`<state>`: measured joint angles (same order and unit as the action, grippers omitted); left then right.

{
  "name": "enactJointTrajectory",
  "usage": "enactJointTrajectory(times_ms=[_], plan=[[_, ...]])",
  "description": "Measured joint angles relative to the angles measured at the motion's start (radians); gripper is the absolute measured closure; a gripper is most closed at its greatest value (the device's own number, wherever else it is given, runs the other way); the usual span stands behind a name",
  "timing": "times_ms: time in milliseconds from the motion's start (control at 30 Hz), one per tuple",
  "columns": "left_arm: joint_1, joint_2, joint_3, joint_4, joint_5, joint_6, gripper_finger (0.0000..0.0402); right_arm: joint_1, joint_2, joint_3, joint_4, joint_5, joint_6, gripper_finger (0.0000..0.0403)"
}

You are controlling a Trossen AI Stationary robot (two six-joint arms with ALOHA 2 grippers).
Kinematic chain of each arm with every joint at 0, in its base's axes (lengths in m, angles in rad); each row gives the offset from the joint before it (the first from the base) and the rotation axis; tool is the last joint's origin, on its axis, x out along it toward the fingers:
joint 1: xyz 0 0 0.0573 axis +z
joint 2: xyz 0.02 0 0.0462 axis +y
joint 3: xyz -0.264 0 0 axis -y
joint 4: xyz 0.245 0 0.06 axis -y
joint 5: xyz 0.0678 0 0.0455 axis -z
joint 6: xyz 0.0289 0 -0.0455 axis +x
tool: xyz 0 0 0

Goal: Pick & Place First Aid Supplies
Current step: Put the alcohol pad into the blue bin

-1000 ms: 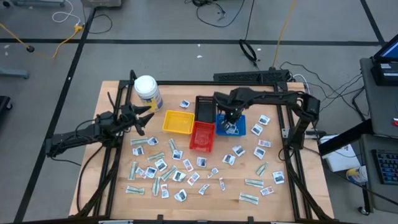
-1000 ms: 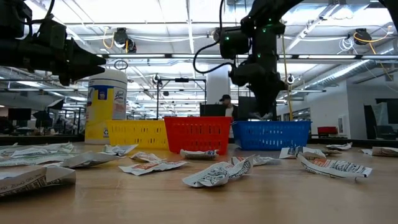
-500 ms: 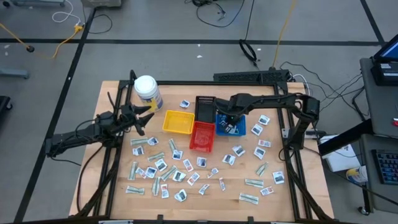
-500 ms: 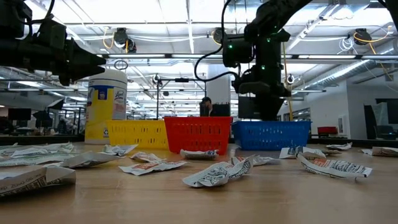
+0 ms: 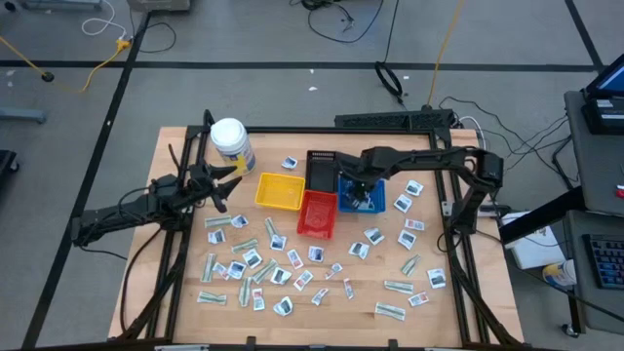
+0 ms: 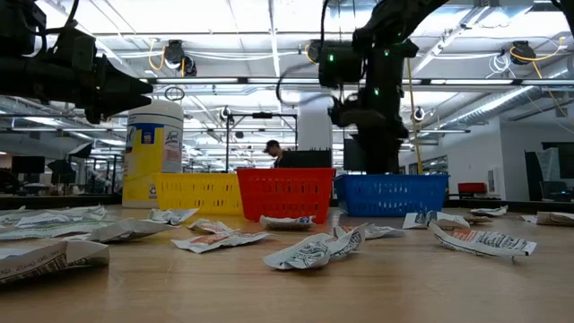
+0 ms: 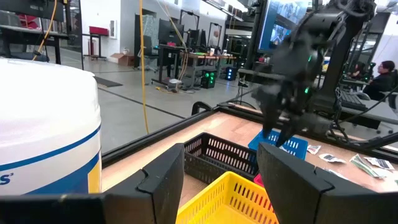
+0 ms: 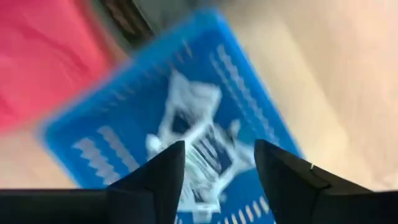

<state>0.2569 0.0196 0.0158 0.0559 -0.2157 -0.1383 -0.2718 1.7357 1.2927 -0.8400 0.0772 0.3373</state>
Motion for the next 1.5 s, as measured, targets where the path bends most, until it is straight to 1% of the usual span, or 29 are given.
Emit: enactJointTrajectory(times_ms=[133, 167, 233, 367, 533, 633, 733, 800, 1000, 1133, 1267, 1333, 1433, 1500], plan=[[0.0, 0.0, 0.0, 0.0, 0.0, 0.0, 0.0192, 0.007, -0.044, 0.001, 0.157, -0.004, -0.091, 0.0207], [0.0, 0.0, 0.0, 0.0, 0.0, 0.0, 0.0192, 0.01, -0.059, 0.0, 0.199, -0.02, -0.113, 0.0207], [0.0, 0.0, 0.0, 0.0, 0.0, 0.0, 0.0192, 0.012, -0.092, 0.001, 0.303, -0.076, -0.147, 0.0207], [0.0, 0.0, 0.0, 0.0, 0.0, 0.0, 0.0192, 0.027, -0.128, 0.002, 0.479, -0.203, -0.161, 0.0207], [0.0, 0.0, 0.0, 0.0, 0.0, 0.0, 0.0192, 0.068, -0.148, 0.002, 0.727, -0.289, -0.181, 0.0206], [0.0, 0.0, 0.0, 0.0, 0.0, 0.0, 0.0192, 0.099, -0.143, 0.001, 0.854, -0.315, -0.189, 0.0206], [0.0, 0.0, 0.0, 0.0, 0.0, 0.0, 0.0192, 0.127, -0.145, 0.001, 0.941, -0.313, -0.191, 0.0206], [0.0, 0.0, 0.0, 0.0, 0.0, 0.0, 0.0192, 0.14, -0.135, 0.001, 0.975, -0.312, -0.201, 0.0206], [0.0, 0.0, 0.0, 0.0, -0.004, 0.0, 0.0192, 0.146, -0.134, 0.0, 0.966, -0.309, -0.197, 0.0206], [0.0, 0.0, 0.0, 0.005, -0.051, 0.0, 0.0192, 0.146, -0.133, -0.019, 0.968, -0.308, -0.191, 0.0206], [0.0, 0.0, 0.0, 0.026, -0.047, -0.085, 0.0192, 0.146, -0.133, -0.056, 0.995, -0.309, -0.189, 0.0206], [0.0, 0.0, 0.0, 0.027, -0.005, -0.167, 0.0192, 0.146, -0.133, -0.073, 0.994, -0.309, -0.191, 0.0206], [-0.004, 0.015, 0.025, 0.009, 0.114, -0.19, 0.0192, 0.144, -0.132, -0.082, 0.991, -0.309, -0.194, 0.0206], [-0.013, 0.049, 0.076, -0.061, 0.174, -0.215, 0.0192, 0.141, -0.134, -0.082, 0.999, -0.31, -0.195, 0.0206]])
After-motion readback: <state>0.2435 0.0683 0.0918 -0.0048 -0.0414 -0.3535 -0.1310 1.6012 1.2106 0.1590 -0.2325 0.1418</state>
